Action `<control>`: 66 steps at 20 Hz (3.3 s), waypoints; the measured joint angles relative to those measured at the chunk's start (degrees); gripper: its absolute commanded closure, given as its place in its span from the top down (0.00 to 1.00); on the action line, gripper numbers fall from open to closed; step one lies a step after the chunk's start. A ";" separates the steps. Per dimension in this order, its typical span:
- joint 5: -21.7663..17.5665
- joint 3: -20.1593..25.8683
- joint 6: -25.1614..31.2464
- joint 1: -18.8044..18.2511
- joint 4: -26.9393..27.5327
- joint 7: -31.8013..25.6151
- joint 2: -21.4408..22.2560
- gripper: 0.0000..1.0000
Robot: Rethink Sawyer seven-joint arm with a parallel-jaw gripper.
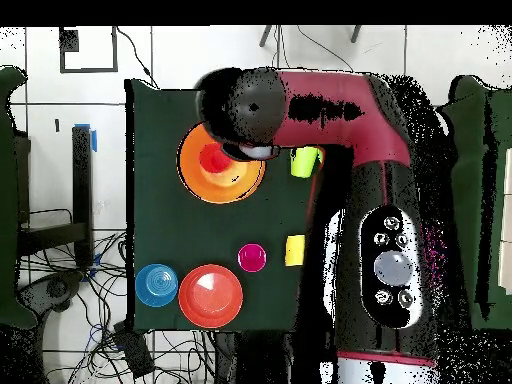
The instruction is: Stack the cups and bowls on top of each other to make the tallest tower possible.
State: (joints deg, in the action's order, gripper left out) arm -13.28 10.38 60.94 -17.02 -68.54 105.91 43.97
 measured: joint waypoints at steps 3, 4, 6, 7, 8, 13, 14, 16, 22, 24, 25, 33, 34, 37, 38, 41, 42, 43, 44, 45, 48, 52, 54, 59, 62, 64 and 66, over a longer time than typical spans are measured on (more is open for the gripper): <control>-0.06 -0.01 0.00 -1.88 2.13 0.00 -1.34 1.00; -0.07 0.01 0.01 -2.43 2.72 0.00 -1.75 1.00; -0.09 0.01 -0.01 -3.14 3.53 0.00 -2.28 1.00; -0.14 -0.02 0.01 -3.86 4.37 0.00 -2.87 1.00; -0.18 0.00 0.01 -4.30 5.11 0.00 -3.42 1.00; -0.60 0.01 0.00 -5.08 8.06 0.00 -5.73 1.00; -0.72 0.02 0.00 -5.12 8.53 0.00 -6.12 1.00; -1.00 0.04 0.00 -5.24 10.17 0.00 -7.85 1.00; -1.20 0.14 0.01 -5.54 12.92 0.00 -11.21 1.00; -1.28 0.16 0.01 -5.70 14.17 0.00 -12.63 1.00; -1.29 0.16 0.00 -5.82 14.81 0.00 -13.47 1.00; -1.66 0.15 0.00 -5.94 15.72 0.00 -15.87 1.00; -1.70 0.16 0.00 -5.95 15.73 0.00 -16.01 1.00; -1.72 0.16 0.00 -5.94 15.73 0.00 -16.25 1.00; -1.72 0.16 0.00 -5.94 15.73 0.00 -16.27 1.00; -1.72 0.12 0.00 -5.94 15.73 0.00 -16.26 1.00; -1.72 0.09 0.00 -5.94 15.72 0.00 -16.24 1.00; -1.72 0.05 -0.01 -5.94 15.68 0.00 -16.19 1.00; -1.71 -0.02 0.00 -5.94 15.57 0.00 -16.09 1.00; -1.70 -0.14 -0.02 -5.94 15.29 0.00 -15.89 1.00; -1.69 -0.59 -0.02 -5.95 13.74 0.00 -14.76 1.00; -1.52 -1.33 -0.01 -5.97 11.53 0.00 -12.56 1.00; -1.10 -2.10 -0.04 -6.00 10.41 0.00 -10.87 1.00; 0.14 -3.61 -0.02 -6.48 8.11 0.00 -6.64 1.00; 0.81 -4.73 -0.01 -6.83 6.46 0.00 -4.06 1.00; 1.31 -5.56 -0.02 -7.06 5.15 0.00 -2.53 1.00; 1.76 -6.35 -0.04 -7.26 3.87 0.00 -1.25 1.00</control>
State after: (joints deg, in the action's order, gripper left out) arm -11.53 4.03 60.90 -24.28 -64.66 105.91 42.72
